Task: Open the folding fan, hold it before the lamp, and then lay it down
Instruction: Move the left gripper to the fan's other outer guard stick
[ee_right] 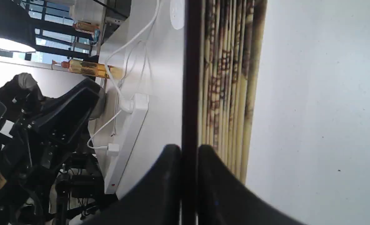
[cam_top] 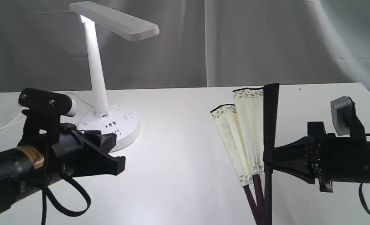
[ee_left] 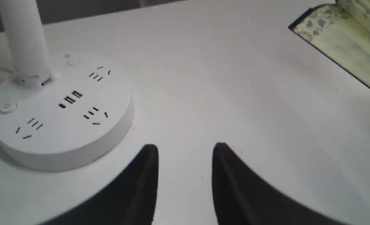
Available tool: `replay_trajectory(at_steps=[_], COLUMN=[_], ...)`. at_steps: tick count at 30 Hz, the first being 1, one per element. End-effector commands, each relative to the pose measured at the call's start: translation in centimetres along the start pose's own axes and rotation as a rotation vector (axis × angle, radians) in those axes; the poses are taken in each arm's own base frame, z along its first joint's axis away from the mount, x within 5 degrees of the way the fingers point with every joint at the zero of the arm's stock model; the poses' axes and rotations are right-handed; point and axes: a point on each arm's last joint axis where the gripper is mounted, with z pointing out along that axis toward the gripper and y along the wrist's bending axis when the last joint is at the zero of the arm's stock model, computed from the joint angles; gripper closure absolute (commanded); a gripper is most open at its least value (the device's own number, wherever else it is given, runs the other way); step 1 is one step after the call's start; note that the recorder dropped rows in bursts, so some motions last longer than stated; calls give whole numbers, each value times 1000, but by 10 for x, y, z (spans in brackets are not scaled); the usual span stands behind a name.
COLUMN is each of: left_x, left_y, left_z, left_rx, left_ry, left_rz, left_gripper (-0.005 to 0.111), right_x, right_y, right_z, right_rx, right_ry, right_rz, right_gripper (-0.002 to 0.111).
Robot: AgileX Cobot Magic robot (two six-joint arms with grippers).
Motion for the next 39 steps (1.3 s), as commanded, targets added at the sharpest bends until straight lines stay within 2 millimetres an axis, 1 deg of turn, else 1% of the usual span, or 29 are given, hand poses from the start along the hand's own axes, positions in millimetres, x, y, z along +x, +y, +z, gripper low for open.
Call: replay_trajectory(at_steps=[1, 5, 8, 10, 12, 14, 19, 21, 27, 32, 34, 36, 38, 39], left_x=[7, 14, 15, 14, 14, 15, 24, 27, 22, 22, 23, 23, 24, 25], left_y=[0, -5, -11, -12, -12, -12, -11, -14, -30, -33, -34, -37, -40, -40], left_z=[-6, -14, -16, -16, -15, -14, -4, 4, 32, 56, 65, 74, 83, 87], left_rx=[18, 99, 162, 184, 198, 205, 218, 241, 402, 424, 433, 471, 502, 509], left_ry=[-115, -201, -210, -209, -192, -179, -136, -99, -39, 9, 18, 24, 49, 64], left_rz=[-2, 27, 25, -38, -178, -260, -470, -565, -697, -797, -852, -902, -963, -997], left_gripper=[77, 77, 77, 77, 76, 76, 76, 76, 76, 76, 69, 56, 48, 46], right_x=[1, 1, 2, 2, 2, 2, 2, 2, 3, 3, 3, 2, 2, 1], right_y=[4, 4, 4, 4, 4, 4, 4, 4, 4, 4, 4, 4, 5, 5], right_z=[-2, -2, -2, -2, -2, -2, -2, -2, -2, -2, -2, -2, -2, -2], right_rx=[-22, -22, -21, -21, -21, -21, -21, -21, -19, -19, -19, -20, -22, -23], right_ry=[0, 1, 5, 8, 8, 8, 10, 10, 15, 17, 17, 13, 5, 0], right_rz=[-30, -40, -50, -51, -53, -53, -54, -54, -56, -57, -57, -55, -52, -50], right_gripper=[108, 108, 108, 108, 108, 108, 108, 108, 108, 108, 108, 108, 108, 108])
